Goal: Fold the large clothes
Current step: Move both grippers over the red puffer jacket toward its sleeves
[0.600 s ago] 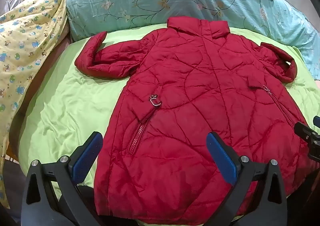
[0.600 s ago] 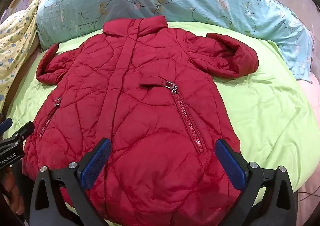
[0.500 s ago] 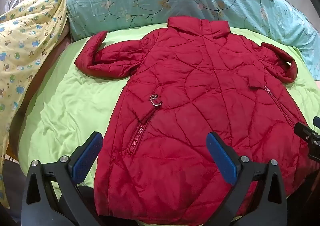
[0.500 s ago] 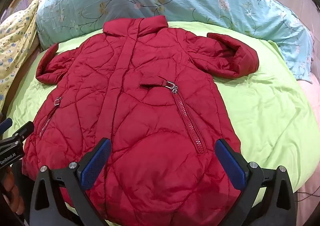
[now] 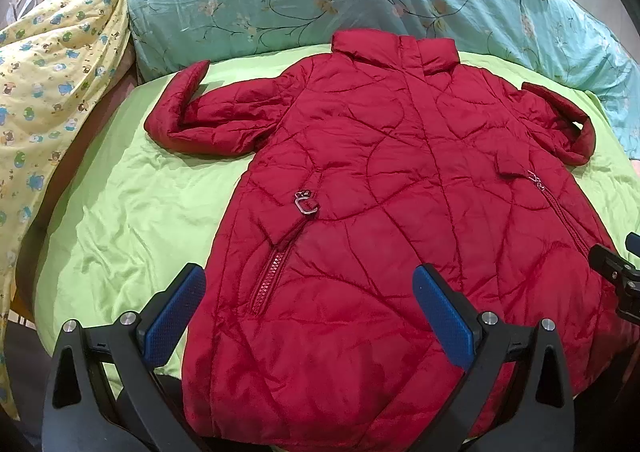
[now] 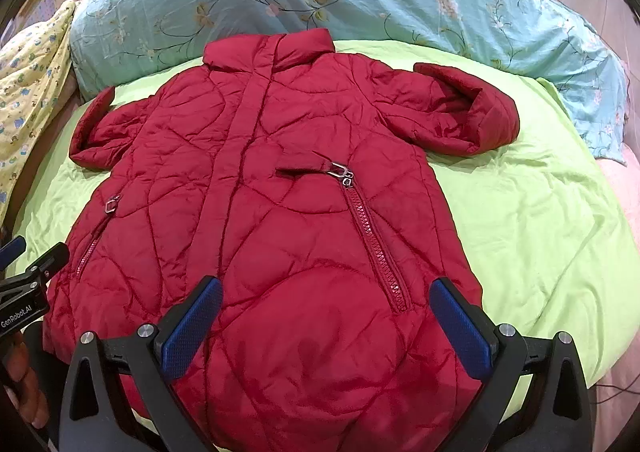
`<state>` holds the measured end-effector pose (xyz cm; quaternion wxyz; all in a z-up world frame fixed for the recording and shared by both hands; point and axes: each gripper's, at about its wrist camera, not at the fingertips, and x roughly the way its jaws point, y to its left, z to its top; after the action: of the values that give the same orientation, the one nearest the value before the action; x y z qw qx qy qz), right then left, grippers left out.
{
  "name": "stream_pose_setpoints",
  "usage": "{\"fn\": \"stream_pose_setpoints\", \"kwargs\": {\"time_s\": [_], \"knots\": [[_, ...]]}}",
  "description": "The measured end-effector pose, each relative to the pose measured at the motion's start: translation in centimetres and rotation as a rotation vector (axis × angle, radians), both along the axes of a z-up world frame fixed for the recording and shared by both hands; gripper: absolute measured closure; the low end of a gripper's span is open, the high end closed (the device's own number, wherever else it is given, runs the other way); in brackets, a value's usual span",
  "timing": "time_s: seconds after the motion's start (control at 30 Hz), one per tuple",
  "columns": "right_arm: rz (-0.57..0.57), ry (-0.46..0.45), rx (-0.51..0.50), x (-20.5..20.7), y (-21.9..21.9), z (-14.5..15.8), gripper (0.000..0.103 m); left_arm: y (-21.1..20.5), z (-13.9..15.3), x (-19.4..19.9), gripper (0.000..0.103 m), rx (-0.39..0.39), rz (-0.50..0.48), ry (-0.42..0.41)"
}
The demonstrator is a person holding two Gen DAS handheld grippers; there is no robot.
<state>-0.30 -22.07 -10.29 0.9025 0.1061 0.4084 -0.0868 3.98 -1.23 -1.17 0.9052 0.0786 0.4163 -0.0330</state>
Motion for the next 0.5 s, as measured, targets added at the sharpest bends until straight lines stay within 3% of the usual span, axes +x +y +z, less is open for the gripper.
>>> {"fn": "stream_pose_setpoints", "kwargs": {"time_s": [0.23,0.27,0.4,0.5], "knots": [[0.005,0.034,0.004,0.7,-0.8,-0.6,0.000,-0.2,-0.5,0.7,0.000,-0.003,-0.001,0.014],[0.007,0.075,0.016,0.8,-1.0,-0.8,0.000,-0.3,-0.5,0.8,0.000,-0.007,-0.004,0.015],[0.011,0.102,0.053,1.2,-2.1,-0.9,0.000,-0.3,-0.6,1.3,0.000,-0.048,-0.019,0.021],[-0.004,0.069,0.043,1.6,-3.1,-0.8,0.000,-0.4,-0.7,2.1,0.000,-0.085,-0.037,0.043]]}}
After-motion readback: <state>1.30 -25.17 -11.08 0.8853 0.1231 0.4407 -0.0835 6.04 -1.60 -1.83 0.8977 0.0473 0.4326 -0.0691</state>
